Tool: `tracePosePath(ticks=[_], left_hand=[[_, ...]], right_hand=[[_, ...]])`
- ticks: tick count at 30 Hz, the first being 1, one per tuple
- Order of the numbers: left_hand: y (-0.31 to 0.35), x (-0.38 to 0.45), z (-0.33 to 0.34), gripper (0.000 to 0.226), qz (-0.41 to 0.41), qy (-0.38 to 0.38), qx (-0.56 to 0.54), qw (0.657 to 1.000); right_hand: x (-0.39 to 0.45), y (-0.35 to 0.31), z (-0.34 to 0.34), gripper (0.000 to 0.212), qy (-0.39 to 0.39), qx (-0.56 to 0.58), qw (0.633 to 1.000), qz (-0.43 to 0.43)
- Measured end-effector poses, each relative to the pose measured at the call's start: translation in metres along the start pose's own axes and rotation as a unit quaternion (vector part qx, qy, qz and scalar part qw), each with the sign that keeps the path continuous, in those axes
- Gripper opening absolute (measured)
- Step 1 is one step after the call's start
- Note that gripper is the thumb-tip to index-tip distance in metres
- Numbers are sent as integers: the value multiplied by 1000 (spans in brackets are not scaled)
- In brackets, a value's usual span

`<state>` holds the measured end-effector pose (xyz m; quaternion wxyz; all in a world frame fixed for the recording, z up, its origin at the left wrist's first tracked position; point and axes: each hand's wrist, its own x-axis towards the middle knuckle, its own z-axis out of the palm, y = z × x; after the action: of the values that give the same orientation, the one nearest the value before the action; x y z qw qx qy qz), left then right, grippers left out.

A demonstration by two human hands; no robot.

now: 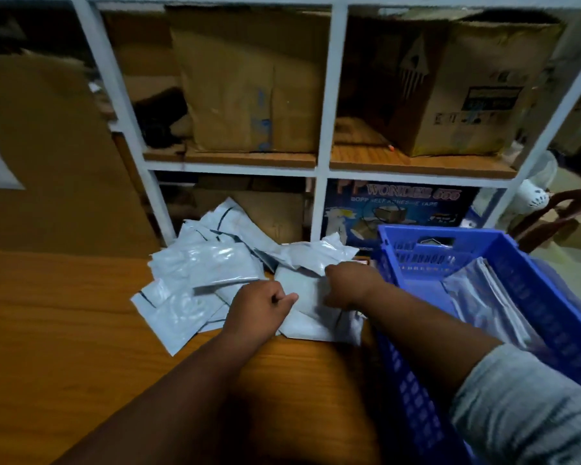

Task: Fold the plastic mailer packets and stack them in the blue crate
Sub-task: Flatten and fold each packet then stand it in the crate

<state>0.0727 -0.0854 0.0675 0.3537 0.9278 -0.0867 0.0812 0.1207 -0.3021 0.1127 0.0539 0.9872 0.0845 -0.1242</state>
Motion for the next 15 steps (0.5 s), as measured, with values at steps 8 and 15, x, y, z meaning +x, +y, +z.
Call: tracePosePath(ticks=[8,15], left_hand=[[-94,-43,-50,49,58,-22,-21,998],[-149,-49,-74,47,161,-33,-31,986]], right_hand=[[25,-27,32,30,25,30,986,161],[-32,-44,6,21,3,183,970,161]])
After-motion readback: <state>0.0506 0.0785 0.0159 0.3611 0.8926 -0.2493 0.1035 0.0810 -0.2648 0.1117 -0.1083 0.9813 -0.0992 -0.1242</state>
